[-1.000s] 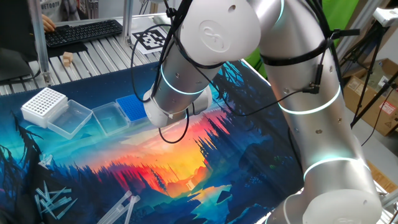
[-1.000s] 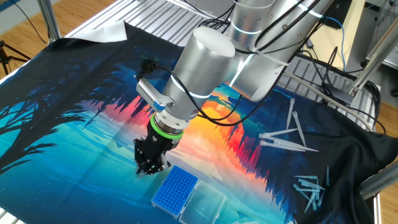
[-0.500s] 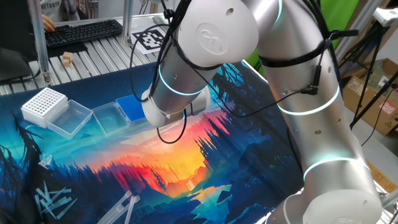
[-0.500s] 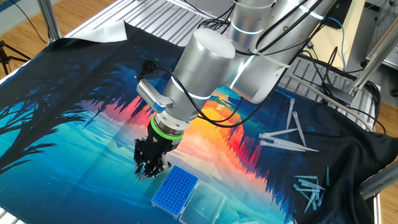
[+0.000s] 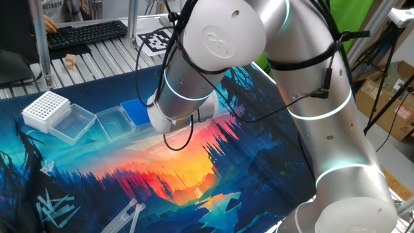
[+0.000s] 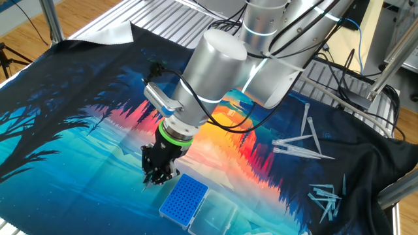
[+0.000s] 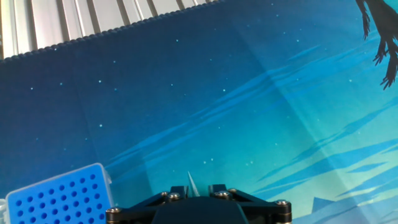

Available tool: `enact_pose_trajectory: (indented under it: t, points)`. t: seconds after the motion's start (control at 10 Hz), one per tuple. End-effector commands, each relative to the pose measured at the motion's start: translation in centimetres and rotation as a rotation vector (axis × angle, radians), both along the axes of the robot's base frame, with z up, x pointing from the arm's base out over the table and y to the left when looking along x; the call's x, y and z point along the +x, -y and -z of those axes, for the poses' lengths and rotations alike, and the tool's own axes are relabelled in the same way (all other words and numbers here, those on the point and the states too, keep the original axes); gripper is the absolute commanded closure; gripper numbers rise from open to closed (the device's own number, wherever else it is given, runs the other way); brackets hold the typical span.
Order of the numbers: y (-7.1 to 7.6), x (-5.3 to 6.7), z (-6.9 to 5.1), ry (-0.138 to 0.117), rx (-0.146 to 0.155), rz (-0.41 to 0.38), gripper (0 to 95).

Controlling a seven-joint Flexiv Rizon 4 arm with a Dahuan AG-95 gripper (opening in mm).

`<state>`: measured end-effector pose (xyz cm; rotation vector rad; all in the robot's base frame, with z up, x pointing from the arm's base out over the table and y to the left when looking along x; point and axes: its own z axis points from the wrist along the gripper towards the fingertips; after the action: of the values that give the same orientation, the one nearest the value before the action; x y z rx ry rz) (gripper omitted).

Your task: Insert a small pipette tip into the holder for small pipette tips

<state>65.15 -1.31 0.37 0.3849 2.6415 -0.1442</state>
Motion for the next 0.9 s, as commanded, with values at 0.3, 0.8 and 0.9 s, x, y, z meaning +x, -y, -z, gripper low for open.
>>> enact_pose_trajectory:
  t: [0.3, 0.8, 0.9]
  points:
    - [0.02, 0.09, 0.11, 0.003, 0.001, -0.002, 95.0]
    - [0.05, 0.06, 0.05, -0.013, 0.019, 0.002, 95.0]
    - [0.05, 0.06, 0.05, -0.015, 0.019, 0.003, 95.0]
